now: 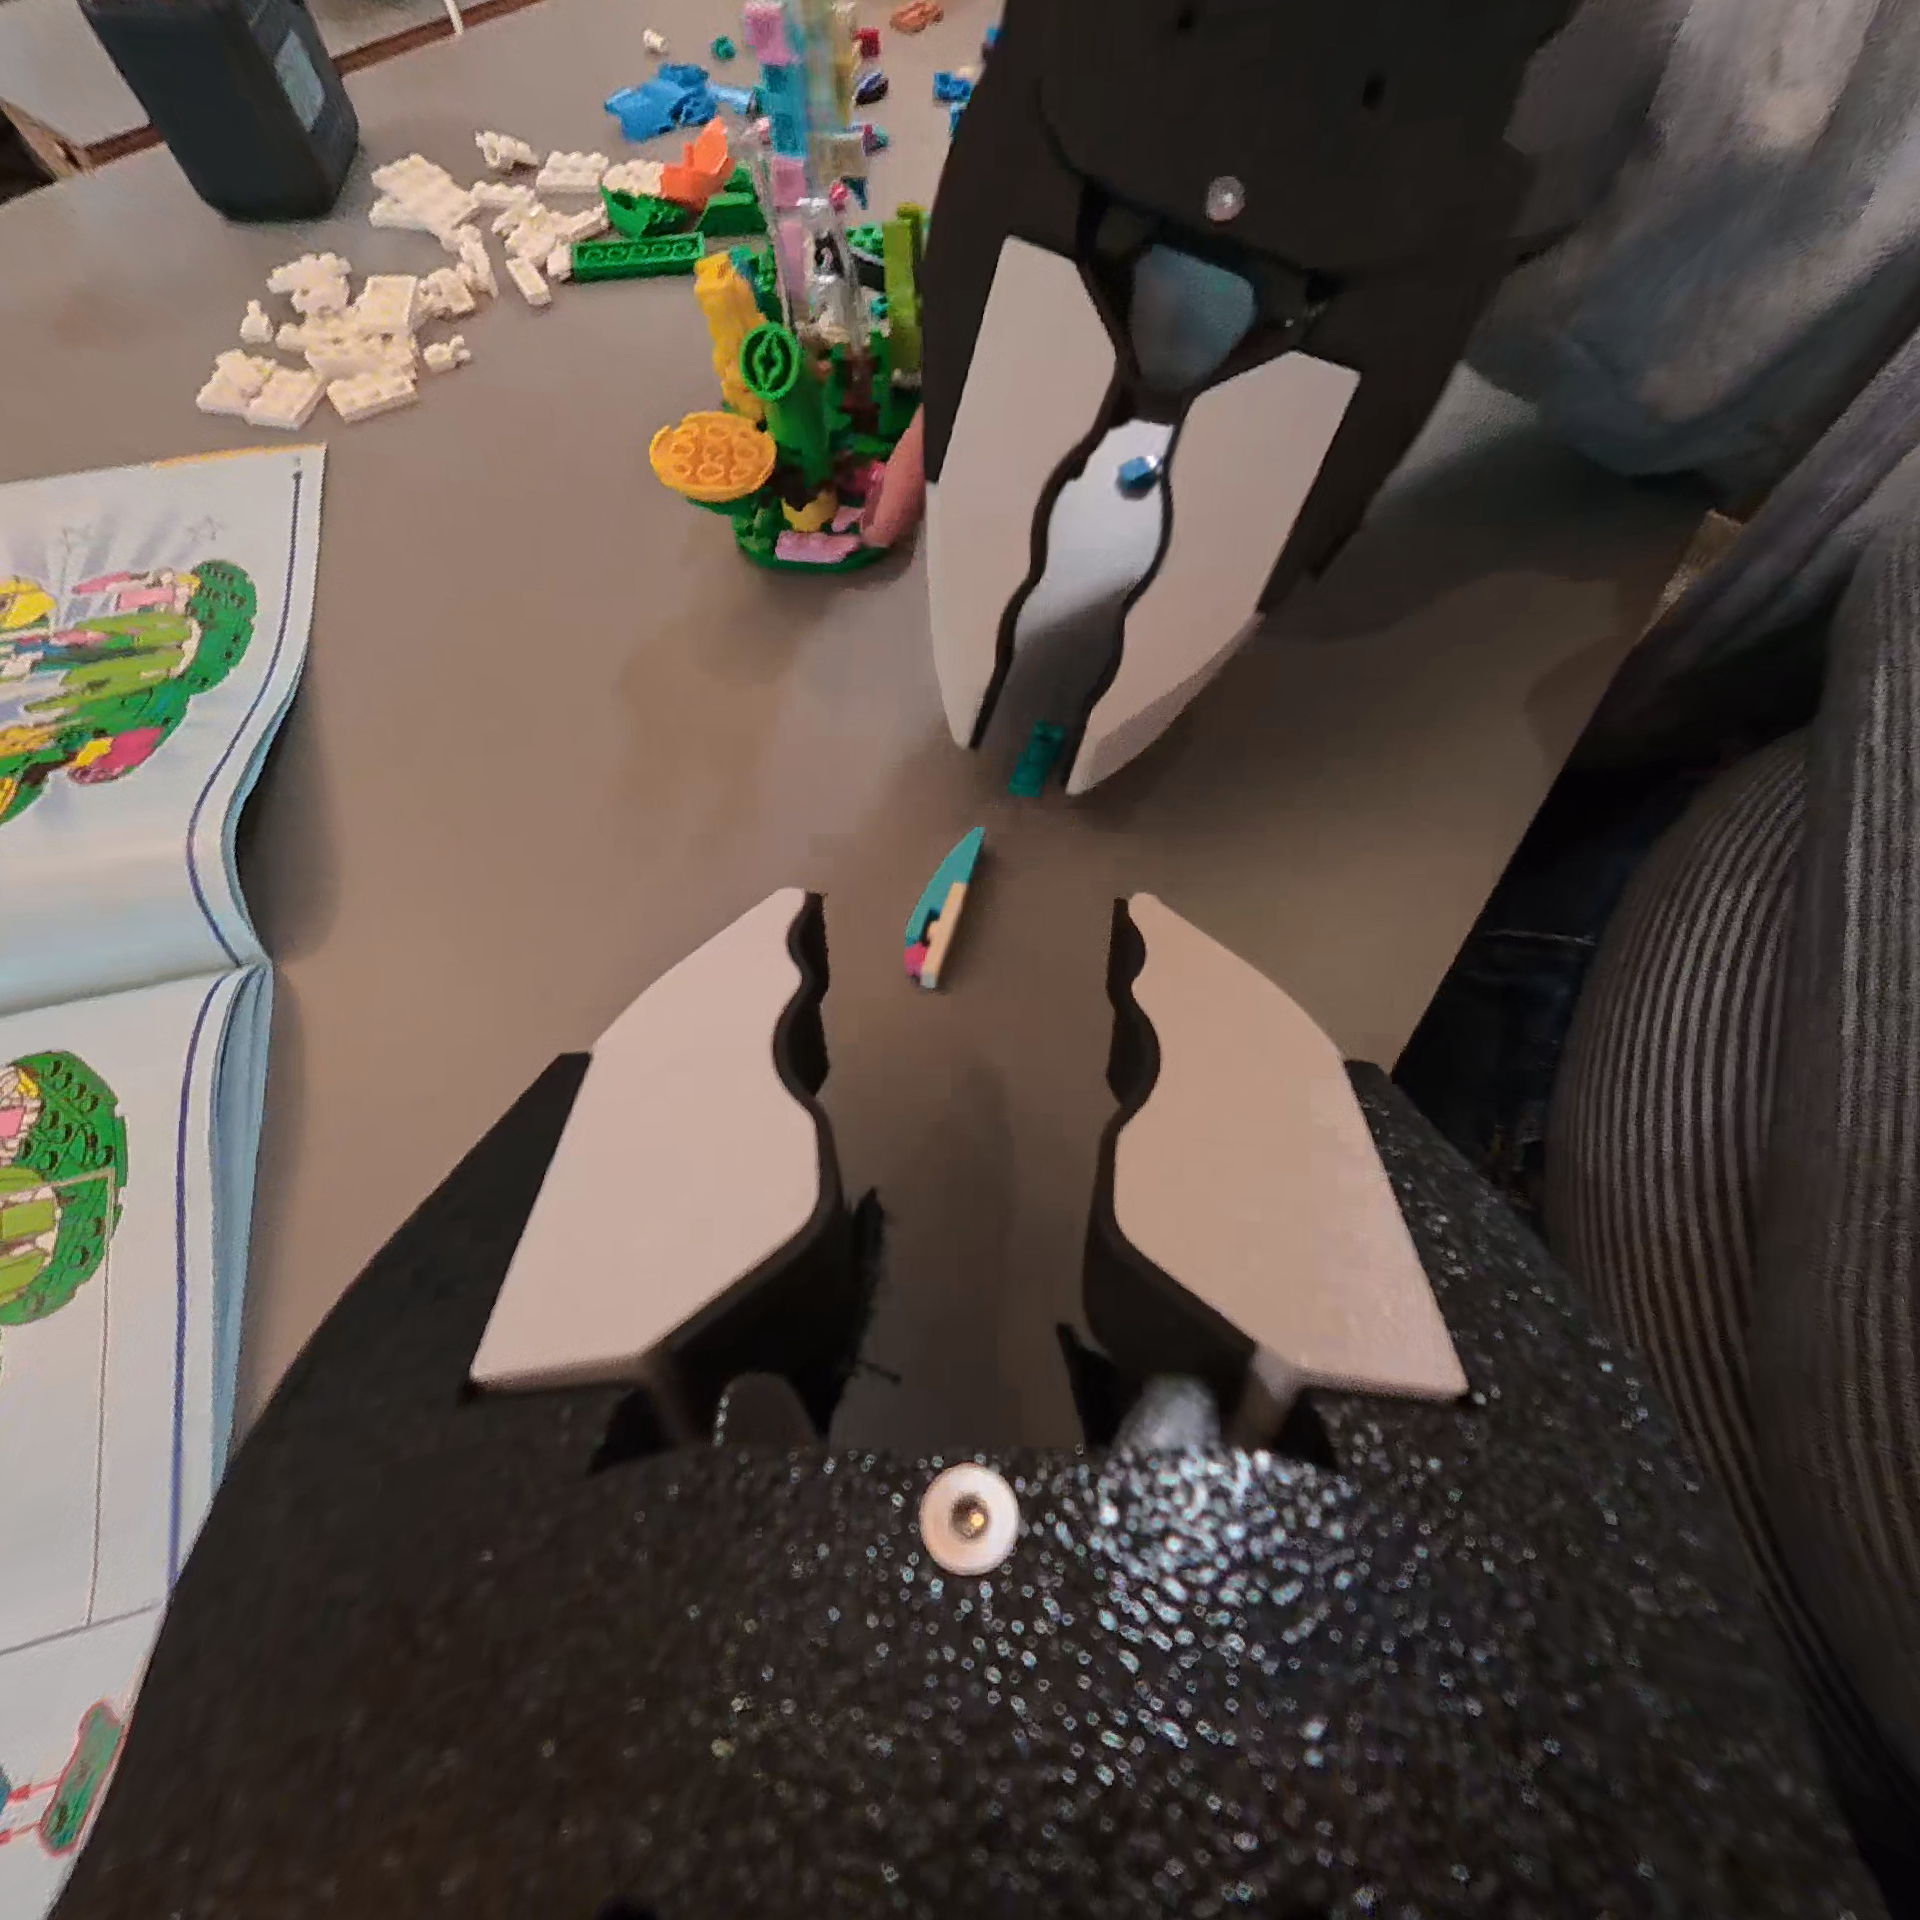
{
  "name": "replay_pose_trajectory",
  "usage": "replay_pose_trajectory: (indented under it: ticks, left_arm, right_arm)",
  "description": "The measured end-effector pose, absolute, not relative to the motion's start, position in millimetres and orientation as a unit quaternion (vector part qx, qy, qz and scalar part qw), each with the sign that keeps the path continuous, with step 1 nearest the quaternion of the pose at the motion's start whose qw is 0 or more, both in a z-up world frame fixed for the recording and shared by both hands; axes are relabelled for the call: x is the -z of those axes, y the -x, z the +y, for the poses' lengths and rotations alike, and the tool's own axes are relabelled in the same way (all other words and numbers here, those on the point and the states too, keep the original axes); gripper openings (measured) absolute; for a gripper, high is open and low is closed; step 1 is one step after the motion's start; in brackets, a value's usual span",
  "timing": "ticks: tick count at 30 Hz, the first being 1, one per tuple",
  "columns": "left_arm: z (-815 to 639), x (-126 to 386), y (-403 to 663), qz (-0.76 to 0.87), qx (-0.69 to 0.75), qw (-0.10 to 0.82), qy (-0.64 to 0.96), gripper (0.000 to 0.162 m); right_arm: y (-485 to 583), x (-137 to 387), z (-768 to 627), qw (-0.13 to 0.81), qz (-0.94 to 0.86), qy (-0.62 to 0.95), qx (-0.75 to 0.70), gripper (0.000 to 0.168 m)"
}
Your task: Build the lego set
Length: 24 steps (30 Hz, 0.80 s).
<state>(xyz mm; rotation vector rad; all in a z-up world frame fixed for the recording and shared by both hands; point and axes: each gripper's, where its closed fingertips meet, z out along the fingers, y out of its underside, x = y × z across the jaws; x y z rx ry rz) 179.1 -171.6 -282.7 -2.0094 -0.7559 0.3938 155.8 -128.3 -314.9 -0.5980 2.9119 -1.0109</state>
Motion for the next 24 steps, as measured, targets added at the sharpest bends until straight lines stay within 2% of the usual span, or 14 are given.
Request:
replay_pose_trajectory:
  ticks: [1, 5, 8, 11, 18, 24]
  left_arm:
    - [-168, 281, -180, -0.299, -0.162, 0.465, 0.817, 0.051]
    - [-152, 280, -180, -0.264, -0.169, 0.469, 0.826, 0.049]
    - [-142, 283, -182, -0.245, -0.162, 0.467, 0.834, 0.047]
    - [-138, 284, -181, -0.224, -0.179, 0.461, 0.84, 0.041]
    - [-127, 281, -177, -0.086, -0.325, 0.406, 0.85, 0.034]
    - [-122, 275, -177, -0.042, -0.372, 0.382, 0.845, 0.006]
  right_arm:
    - [-152, 317, -122, 0.004, 0.932, 0.175, 0.319, 0.021]
    - [-151, 322, -116, 0.031, 0.932, 0.137, 0.334, 0.017]
    - [-152, 322, -120, 0.032, 0.931, 0.135, 0.337, 0.007]
    - [-154, 320, -121, 0.055, 0.931, 0.12, 0.339, 0.007]
    - [-176, 283, -126, 0.215, 0.887, 0.045, 0.407, 0.006]
    - [-183, 274, -125, 0.25, 0.874, 0.042, 0.414, 0.006]
